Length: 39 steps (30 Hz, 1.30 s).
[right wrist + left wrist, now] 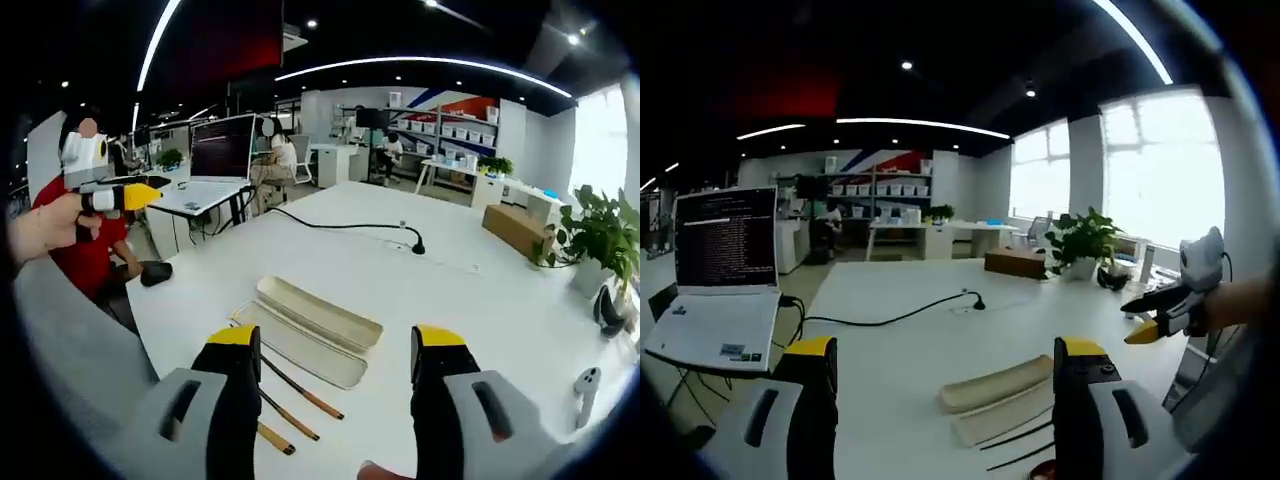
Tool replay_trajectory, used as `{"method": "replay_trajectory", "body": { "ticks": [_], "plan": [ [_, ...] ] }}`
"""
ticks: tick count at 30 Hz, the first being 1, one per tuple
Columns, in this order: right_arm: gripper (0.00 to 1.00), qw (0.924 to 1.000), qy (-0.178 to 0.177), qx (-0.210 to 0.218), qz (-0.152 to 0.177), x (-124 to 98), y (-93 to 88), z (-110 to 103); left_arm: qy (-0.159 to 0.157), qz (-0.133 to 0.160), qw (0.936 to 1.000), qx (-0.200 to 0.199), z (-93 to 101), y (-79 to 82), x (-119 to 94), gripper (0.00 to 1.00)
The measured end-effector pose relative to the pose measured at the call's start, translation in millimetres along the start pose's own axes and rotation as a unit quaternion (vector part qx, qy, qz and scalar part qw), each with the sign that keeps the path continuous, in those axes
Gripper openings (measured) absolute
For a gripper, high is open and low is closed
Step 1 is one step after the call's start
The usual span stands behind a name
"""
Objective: Arrange the utensils inside the cutlery case until each visible utensil rests in its matching compartment.
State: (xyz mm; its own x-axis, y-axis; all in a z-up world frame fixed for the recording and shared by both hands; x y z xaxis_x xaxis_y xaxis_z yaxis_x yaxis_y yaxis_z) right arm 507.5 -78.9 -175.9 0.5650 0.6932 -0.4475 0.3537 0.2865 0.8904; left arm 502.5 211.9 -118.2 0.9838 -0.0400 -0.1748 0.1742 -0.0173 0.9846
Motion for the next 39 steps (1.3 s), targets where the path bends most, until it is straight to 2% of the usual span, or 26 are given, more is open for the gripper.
{"method": "replay_trajectory", "body": {
  "ticks": [3, 11, 31, 39],
  "plan": [
    [0.59, 0.9999, 0.003, 0.0, -0.01, 2.7, -3.5, -0.8, 0.002, 0.002, 1.0, -0.002, -1.3, 1.2, -0.5, 0.92],
    [0.54, 0.9998, 0.016, -0.007, -0.011, 4.6, -2.2, -5.6, 0.003, 0.0, 1.0, 0.001, -1.5, 0.2, 0.7, 0.92],
    [0.53, 0.9999, 0.013, -0.004, -0.006, 0.8, -1.5, -3.0, 0.003, -0.002, 0.9999, 0.011, 0.0, -1.1, 1.0, 0.92],
    [0.49, 0.9992, 0.028, -0.024, -0.013, 1.2, 3.7, -5.9, 0.006, -0.001, 0.9999, 0.014, -2.0, 0.0, 1.6, 0.92]
  ]
}}
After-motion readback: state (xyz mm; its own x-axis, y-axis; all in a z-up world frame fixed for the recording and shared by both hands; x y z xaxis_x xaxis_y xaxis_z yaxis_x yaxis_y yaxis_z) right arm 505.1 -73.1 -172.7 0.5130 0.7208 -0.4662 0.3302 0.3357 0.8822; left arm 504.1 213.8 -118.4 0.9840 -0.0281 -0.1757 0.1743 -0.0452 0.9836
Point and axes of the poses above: the point that each gripper's makers call its tool centre point, and the gripper's own axes: x roughly forward along the fingers, z roughly to its right, y roughly out of its top, the point moved 2 cm from there along -x, roughly backward along the fingers, and after that the axes turned 15 degrees about y, right-handed, at the moved point
